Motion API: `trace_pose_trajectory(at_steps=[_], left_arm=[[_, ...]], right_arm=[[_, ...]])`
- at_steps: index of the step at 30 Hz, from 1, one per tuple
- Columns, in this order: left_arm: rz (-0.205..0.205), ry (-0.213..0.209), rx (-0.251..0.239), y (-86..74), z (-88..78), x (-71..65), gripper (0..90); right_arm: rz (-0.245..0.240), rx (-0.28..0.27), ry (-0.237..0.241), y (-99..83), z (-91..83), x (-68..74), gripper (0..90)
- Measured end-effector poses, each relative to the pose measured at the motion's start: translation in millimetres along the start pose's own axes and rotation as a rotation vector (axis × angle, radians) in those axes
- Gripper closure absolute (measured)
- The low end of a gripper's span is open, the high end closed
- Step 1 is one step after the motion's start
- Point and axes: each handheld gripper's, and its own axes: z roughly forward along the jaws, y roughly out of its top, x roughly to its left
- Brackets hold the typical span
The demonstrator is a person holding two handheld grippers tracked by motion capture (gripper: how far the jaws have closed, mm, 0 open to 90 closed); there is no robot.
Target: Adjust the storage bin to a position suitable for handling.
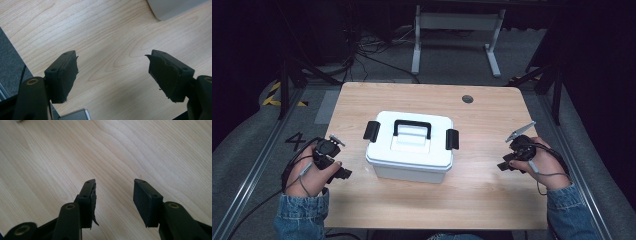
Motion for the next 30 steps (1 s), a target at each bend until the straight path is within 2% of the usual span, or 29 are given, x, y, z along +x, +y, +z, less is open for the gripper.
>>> trace_pose_trajectory(at_steps=[5, 7, 8, 12, 13, 19, 20, 23, 25, 30], left_arm=[[0.003, -0.001, -0.01, -0.4, -1.8, -0.3, 24.0], [-0.001, -0.006, -0.015, -0.1, -2.3, -0.4, 24.0], [0.013, -0.004, -0.018, 0.4, -2.3, 0.5, 24.0], [0.009, -0.008, -0.021, 0.2, -2.3, 0.2, 23.9], [0.019, -0.003, -0.019, 0.4, -2.9, 0.6, 23.9], [0.025, -0.004, -0.025, 0.2, -4.8, 0.3, 23.7], [0.013, -0.014, -0.028, -0.3, -4.6, -0.6, 23.6], [0.019, -0.015, -0.027, -0.9, -4.9, -0.8, 23.0], [0.03, -0.019, -0.024, -0.9, -5.3, -0.8, 22.3], [0.027, -0.037, -0.037, -0.1, -5.7, -1.6, 20.7]], right_arm=[[-0.01, -0.026, 0.012, 3.1, -2.2, 3.5, 53.9], [-0.031, -0.038, 0.015, 4.8, -2.6, 5.8, 53.4], [-0.042, -0.048, 0.033, 6.2, -2.4, 7.7, 53.7], [-0.05, -0.063, 0.037, 9.0, -3.0, 10.5, 54.0], [-0.052, -0.066, 0.038, 9.5, -2.9, 11.2, 54.0], [-0.062, -0.079, 0.055, 13.9, -3.5, 14.9, 53.8], [-0.071, -0.085, 0.066, 16.0, -4.5, 16.7, 53.8], [-0.105, -0.111, 0.086, 25.4, -11.4, 23.6, 53.7], [-0.123, -0.121, 0.083, 32.5, -17.2, 26.9, 53.7], [-0.165, -0.137, 0.069, 49.7, -30.7, 35.3, 53.7]])
